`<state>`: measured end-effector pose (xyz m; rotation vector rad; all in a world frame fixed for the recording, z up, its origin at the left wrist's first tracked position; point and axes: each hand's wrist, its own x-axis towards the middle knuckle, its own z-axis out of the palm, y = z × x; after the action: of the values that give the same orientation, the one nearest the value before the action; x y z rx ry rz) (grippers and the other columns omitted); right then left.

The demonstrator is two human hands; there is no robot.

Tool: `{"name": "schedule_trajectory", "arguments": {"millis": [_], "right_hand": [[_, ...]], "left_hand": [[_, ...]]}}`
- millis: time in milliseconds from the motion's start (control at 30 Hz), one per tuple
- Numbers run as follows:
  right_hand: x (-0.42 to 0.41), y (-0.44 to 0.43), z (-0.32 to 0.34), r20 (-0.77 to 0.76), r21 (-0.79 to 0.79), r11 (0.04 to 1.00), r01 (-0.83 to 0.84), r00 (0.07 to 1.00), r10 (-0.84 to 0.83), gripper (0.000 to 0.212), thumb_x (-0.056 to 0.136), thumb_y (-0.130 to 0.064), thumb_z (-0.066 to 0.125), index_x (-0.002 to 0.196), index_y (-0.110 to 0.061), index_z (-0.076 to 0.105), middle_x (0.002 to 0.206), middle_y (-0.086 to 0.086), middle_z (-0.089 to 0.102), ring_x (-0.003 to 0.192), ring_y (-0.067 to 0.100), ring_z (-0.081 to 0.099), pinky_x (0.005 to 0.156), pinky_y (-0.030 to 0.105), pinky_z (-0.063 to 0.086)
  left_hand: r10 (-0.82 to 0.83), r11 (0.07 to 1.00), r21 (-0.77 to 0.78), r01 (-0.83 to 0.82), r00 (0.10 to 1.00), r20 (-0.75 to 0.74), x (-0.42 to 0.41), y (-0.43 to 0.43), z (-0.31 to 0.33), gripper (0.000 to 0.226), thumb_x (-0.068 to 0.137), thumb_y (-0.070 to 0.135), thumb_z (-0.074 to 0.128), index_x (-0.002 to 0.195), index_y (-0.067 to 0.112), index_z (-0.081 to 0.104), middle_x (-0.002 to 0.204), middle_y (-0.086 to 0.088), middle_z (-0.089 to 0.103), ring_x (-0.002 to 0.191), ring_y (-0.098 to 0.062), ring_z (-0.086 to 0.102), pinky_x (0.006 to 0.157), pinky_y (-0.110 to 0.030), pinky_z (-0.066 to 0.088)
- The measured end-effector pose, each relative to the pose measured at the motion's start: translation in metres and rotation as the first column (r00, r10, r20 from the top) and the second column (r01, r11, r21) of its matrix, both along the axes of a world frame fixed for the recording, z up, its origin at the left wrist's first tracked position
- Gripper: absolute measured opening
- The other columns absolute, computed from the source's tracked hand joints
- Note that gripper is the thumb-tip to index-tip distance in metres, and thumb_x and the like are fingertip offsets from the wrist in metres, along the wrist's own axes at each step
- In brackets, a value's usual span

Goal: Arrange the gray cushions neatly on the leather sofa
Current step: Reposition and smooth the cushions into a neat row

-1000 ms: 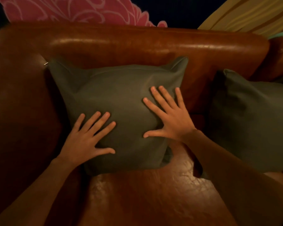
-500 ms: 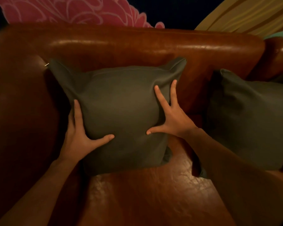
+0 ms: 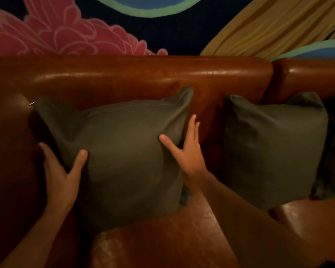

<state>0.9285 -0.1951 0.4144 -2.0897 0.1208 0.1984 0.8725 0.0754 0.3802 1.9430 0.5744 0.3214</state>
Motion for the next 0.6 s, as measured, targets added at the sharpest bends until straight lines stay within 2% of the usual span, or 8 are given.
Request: {"name": "schedule_trajectory", "arguments": {"millis": [67,167,300,500,600], "right_hand": [[-0.001,0.011,-0.003,-0.07,0.035,0.999,0.028,0.997,-0.025,0.115,0.061,-0.082,0.047,0.146,-0.037,-0.018,0.16,-0.002,0.0,0.146,0.019,0.005,0.116,0.042,0.013],[-0.001,0.023,-0.003,-0.038,0.01,1.0,0.012,0.999,-0.012,0.117,0.059,-0.086,0.043,0.15,-0.03,-0.005,0.159,0.0,0.007,0.145,0.02,0.008,0.118,0.046,0.014],[-0.003,0.03,0.001,0.011,0.002,1.0,0.004,1.0,-0.004,0.124,0.051,-0.092,0.04,0.151,-0.026,0.008,0.156,0.0,0.017,0.144,0.018,0.015,0.116,0.045,0.02],[0.0,0.031,0.015,0.132,-0.046,0.999,-0.028,0.991,0.033,0.116,0.058,-0.086,0.044,0.15,-0.022,0.016,0.154,-0.001,0.024,0.141,0.016,0.022,0.114,0.044,0.025],[0.003,0.034,0.016,0.12,-0.05,0.998,-0.047,0.991,0.052,0.117,0.057,-0.087,0.045,0.15,-0.024,0.012,0.154,-0.001,0.021,0.142,0.017,0.02,0.114,0.045,0.024]], "left_hand": [[-0.014,0.997,-0.07,0.011,0.999,-0.046,0.007,-0.005,0.002,0.108,0.055,0.09,0.043,0.146,0.038,0.018,0.151,0.001,0.032,0.137,-0.02,0.03,0.108,-0.032,0.022],[-0.026,0.985,-0.171,0.03,0.999,0.024,0.009,-0.014,0.002,0.096,0.054,0.088,0.049,0.137,0.041,0.036,0.139,0.011,0.046,0.126,-0.01,0.042,0.103,-0.029,0.031],[-0.017,0.98,-0.197,0.031,0.997,0.071,0.006,-0.013,0.004,0.084,0.061,0.077,0.056,0.135,0.039,0.041,0.13,0.016,0.05,0.119,-0.005,0.046,0.094,-0.021,0.035],[0.02,0.989,-0.146,0.0,0.991,0.135,-0.008,-0.006,0.008,0.077,0.065,0.071,0.057,0.131,0.033,0.045,0.13,0.01,0.051,0.12,-0.007,0.047,0.098,-0.027,0.036],[0.013,0.997,-0.071,-0.005,0.993,0.116,-0.005,-0.001,0.006,0.082,0.065,0.073,0.053,0.133,0.028,0.043,0.135,0.001,0.049,0.123,-0.012,0.045,0.099,-0.029,0.035]]}}
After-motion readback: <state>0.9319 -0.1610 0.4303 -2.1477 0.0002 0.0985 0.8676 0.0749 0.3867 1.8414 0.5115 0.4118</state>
